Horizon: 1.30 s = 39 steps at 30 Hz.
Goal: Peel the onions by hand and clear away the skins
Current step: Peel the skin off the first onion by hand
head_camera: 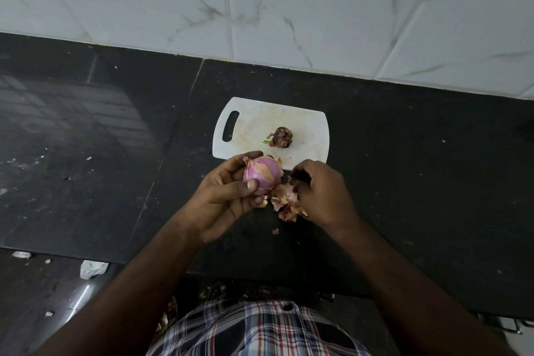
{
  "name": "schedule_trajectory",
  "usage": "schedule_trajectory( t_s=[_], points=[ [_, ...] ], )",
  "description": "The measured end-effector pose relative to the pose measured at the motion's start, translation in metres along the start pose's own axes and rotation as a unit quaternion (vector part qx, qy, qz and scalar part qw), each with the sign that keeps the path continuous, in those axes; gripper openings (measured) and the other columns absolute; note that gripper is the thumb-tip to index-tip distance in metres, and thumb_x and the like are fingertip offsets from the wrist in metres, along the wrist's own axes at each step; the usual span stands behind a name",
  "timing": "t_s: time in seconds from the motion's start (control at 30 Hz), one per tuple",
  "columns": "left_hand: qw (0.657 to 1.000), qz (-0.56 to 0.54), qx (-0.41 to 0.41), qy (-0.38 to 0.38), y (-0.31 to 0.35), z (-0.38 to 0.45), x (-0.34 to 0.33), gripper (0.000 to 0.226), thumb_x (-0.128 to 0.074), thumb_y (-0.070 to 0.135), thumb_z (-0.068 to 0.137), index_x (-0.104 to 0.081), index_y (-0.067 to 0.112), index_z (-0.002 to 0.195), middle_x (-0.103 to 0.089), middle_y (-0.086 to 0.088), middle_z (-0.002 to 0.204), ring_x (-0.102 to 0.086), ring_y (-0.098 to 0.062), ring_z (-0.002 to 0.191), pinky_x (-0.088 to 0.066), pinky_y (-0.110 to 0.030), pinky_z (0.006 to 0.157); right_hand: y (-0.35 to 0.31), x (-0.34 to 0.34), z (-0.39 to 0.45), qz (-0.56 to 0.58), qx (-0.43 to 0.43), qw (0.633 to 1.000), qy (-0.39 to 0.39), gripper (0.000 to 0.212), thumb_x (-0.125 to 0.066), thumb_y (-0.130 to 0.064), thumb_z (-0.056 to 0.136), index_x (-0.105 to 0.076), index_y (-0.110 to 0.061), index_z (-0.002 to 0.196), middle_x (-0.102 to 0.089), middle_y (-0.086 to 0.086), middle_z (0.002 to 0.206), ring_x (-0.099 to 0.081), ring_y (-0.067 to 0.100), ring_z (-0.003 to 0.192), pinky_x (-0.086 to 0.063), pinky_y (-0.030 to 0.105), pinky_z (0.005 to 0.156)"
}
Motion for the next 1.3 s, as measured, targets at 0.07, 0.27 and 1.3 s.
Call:
schedule_trajectory(
  t_s=[0.07,0.27,1.3],
  points=[
    [1.0,-0.006,-0.001,0.004,0.004,0.0,-0.001,0.074,-0.094,0.012,0.061,-0.063,0.009,0.128,-0.066,-0.017,0.123,-0.069,-0.025,0.09,-0.061,-0.028,0.071,0.011,-0.001,0.0,-0.02,-0.031,0.999,-0.03,0.019,-0.067,-0.01,0.091,-0.073,-0.017,0.108,-0.072,-0.002,0.105,-0.065,0.008,0.094,-0.043,0.008,0.073],
    [1.0,-0.007,0.023,-0.01,0.004,-0.002,0.006,0.068,-0.083,0.001,0.069,-0.063,0.012,0.133,-0.062,-0.015,0.129,-0.065,-0.028,0.101,-0.058,-0.031,0.078,0.003,0.014,0.002,0.108,-0.033,0.992,-0.049,0.028,-0.071,-0.02,0.091,-0.072,-0.023,0.119,-0.07,-0.009,0.123,-0.064,0.002,0.109,-0.051,0.023,0.095],
    [0.988,0.15,-0.02,0.038,0.011,0.002,-0.007,0.072,-0.096,0.011,0.057,-0.066,0.01,0.122,-0.072,-0.01,0.116,-0.07,-0.026,0.104,-0.06,-0.029,0.08,-0.029,0.021,0.008,0.22,0.017,0.974,-0.042,0.018,-0.066,-0.014,0.094,-0.076,-0.014,0.109,-0.075,-0.004,0.1,-0.071,0.005,0.088,-0.058,0.021,0.071]
  ],
)
Point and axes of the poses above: each hand's wrist, its own z-axis towards the middle knuckle, its own x-axis out of the back of the hand, y = z × x, the point moved 4 cm from there along z, towards the middle knuckle
